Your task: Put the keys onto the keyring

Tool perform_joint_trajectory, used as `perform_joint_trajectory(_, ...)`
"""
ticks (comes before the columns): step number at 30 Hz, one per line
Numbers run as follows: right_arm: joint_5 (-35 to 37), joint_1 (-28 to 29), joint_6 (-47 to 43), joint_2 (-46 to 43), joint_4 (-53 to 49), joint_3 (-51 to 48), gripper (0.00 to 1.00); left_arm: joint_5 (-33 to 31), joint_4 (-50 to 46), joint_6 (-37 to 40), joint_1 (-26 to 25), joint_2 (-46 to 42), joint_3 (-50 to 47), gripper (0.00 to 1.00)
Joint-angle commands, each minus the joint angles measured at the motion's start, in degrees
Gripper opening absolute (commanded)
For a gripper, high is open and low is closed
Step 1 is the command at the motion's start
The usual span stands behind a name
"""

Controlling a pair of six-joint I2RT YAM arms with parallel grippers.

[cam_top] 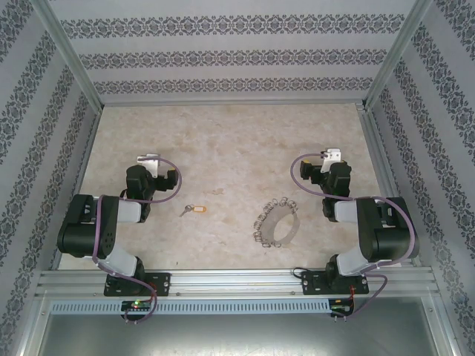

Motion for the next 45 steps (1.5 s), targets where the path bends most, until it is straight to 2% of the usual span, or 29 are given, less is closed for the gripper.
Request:
perform_joint_trajectory(1,0.8,0.7,-0.4,-0.4,2.1,0.0,0.98,0.9,1.8,0.6,0.7,-0.4,0.0,1.00)
perform_joint_trajectory(5,0.8,0.7,-0.3,-0.3,2.0,0.0,0.98,-4.5,-0.3,-1.3,0.7,-0.2,1.1,1.00)
perform_joint_trajectory(27,-1.9,-0.8,0.9,-0.5,2.3,-0.3,0.98,-3.5,-1.3,-0.7,0.6,-0.7,1.7,1.00)
perform_joint_trajectory(29,-1.1,-0.7,1.4,-2.4,1.6,-0.1,0.98,-2.3,-7.4,0.1,0.3,-3.3,4.2,0.99)
perform_joint_trajectory(31,1.4,-0.4,1.4,-7.6,-7.3,2.1,0.98,-1.3,-18.2,0.5,0.4,-6.4,8.9,0.98)
perform_joint_trajectory(33,3.7,-0.3,2.4,-12.0,-14.1,4.1,0.98,-1.4,-24.3,0.3,0.4,-8.3,12.4,0.98)
perform_joint_trajectory(35,4.9,-0.8,7.3,-15.7,-18.6,5.6,0.98,-2.5,-29.4,-1.2,0.3,-9.5,15.7,0.98)
perform_joint_trajectory(38,-0.9,-2.2,15.8,-21.1,-21.1,5.8,0.98,-2.5,-36.9,-5.2,0.1,-10.9,20.6,0.98)
perform_joint_trajectory(40,-7.5,-3.4,20.7,-24.2,-22.1,5.8,0.98,-1.8,-40.8,-9.5,0.0,-12.4,22.8,0.98)
perform_joint_trajectory(45,-24.7,-6.3,31.2,-23.9,-23.6,8.8,0.98,1.3,-49.6,-18.9,-1.3,-15.1,27.9,0.98)
